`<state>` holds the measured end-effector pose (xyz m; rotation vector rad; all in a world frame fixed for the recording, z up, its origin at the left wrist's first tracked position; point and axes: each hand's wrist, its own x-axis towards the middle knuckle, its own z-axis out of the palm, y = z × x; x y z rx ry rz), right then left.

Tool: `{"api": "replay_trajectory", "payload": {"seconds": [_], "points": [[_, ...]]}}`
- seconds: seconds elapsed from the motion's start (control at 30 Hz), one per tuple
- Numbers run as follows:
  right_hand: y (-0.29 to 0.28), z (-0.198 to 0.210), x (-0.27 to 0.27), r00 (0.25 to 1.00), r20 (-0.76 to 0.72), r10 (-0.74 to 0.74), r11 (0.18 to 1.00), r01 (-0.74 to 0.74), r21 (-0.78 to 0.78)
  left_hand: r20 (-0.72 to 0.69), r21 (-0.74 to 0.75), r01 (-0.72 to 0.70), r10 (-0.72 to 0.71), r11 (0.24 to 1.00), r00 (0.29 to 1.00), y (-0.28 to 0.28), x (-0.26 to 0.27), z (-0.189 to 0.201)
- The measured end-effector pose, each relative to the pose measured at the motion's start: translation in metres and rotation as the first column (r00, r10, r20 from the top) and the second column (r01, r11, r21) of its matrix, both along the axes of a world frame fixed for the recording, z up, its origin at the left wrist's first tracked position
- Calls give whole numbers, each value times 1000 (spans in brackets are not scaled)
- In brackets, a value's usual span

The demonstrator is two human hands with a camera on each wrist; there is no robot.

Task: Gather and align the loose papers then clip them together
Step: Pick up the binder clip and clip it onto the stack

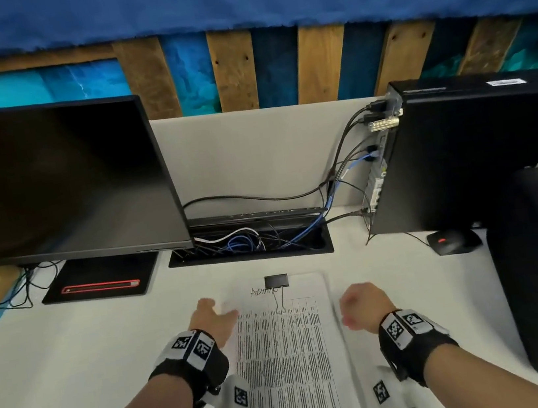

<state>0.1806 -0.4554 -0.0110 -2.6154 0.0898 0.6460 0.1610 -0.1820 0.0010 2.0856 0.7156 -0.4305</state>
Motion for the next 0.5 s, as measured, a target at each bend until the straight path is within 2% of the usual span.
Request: {"api": "replay_trajectory", "payload": {"seconds": [0.07,0.1,0.23,0.33,0.5], "points": [[3,-10,-10,982,-170,86,996,-86,6,-159,101,168,-151,981,976,1,-10,-9],[5,-15,-15,976,-207,73,997,-64,50,-194,131,215,-188,968,963,0,-14,-14],[15,-20,-18,994,-112,-15,998,22,66,-152,172,244,-219,954,964,-6,-15,-23],[20,-20,-10,996,-30,-87,995,89,43,-98,149,213,-200,966,975,-10,-7,-20],[25,-22,0,993,30,-114,993,113,28,-88,69,174,-168,982,982,-9,3,-22]]}}
